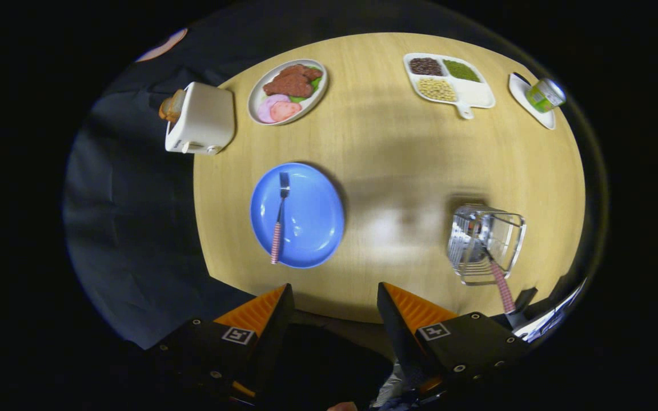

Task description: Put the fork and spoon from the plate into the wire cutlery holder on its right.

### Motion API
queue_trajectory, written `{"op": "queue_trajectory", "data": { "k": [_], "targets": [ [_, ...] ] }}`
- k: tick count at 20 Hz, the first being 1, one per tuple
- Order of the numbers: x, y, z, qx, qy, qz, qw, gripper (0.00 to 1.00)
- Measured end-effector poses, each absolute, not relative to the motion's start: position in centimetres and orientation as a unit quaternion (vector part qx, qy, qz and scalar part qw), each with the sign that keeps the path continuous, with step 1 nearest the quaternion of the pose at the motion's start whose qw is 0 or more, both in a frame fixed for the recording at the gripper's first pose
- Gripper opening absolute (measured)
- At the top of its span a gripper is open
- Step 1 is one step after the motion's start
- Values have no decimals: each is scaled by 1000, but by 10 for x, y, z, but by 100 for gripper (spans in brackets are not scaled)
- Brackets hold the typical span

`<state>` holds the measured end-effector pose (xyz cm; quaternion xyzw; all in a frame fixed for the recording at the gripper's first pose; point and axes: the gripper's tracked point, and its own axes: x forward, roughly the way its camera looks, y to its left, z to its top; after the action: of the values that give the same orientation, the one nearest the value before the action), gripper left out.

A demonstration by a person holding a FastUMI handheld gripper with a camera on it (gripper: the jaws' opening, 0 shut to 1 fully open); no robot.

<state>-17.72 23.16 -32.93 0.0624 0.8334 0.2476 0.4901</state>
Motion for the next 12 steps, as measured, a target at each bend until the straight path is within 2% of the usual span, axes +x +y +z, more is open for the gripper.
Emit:
{"op": "queue_trajectory", "data": {
  "k": [5,12],
  "targets": [
    [-207,295,-345,53,827,268,491,89],
    [-237,348,-386,41,837,235,493,89]
  ]
}}
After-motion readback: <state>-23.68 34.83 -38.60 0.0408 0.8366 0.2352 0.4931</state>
